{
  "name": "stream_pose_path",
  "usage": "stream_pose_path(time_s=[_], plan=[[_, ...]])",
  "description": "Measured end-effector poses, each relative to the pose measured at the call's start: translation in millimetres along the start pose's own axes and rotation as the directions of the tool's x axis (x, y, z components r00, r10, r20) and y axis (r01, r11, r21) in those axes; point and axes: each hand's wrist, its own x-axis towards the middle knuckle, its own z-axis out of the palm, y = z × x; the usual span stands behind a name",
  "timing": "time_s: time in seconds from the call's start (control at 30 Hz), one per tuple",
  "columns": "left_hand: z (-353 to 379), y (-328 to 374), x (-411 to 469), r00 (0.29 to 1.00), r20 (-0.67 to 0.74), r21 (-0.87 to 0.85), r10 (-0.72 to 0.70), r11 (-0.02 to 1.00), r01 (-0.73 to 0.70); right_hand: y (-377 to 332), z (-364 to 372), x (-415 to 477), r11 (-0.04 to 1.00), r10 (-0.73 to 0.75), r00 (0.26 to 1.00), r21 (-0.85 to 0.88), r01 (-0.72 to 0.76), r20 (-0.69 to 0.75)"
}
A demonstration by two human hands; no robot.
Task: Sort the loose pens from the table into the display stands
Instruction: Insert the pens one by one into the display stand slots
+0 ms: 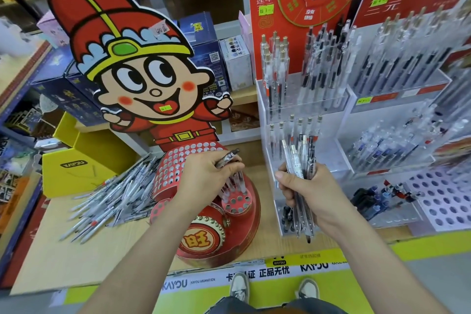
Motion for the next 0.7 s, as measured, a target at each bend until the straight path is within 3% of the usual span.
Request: stream_pose_path(time_s=[0.2,0.27,0.37,0.7], plan=[[3.3,-3.1,-3.1,0.997,0.079,0.044,-0.006,0.999,0.003,0.9,1.6,-1.9,1.000,0.018,1.000,0.008,-0.018,0.025],[4.3,-8.2,-2.6,0.991,0.084,0.167,0.106,0.979,-0.119,0.4,1.6,-2.3,1.000,0.018,0.999,0.011,-0.018,0.026],[8.8,-13.8,1.4,0.969,0.134,0.438,0.209,0.864,-0.247,0.5,2.2,-3.4,1.000,0.023,0.999,0.014,-0.023,0.028],[4.0,-7.3,14.2,0.941,0.324,0.575,0.102,0.768,-0.281,0.3,8.6,-11.4,0.989,0.083,0.993,0.114,-0.092,0.087]])
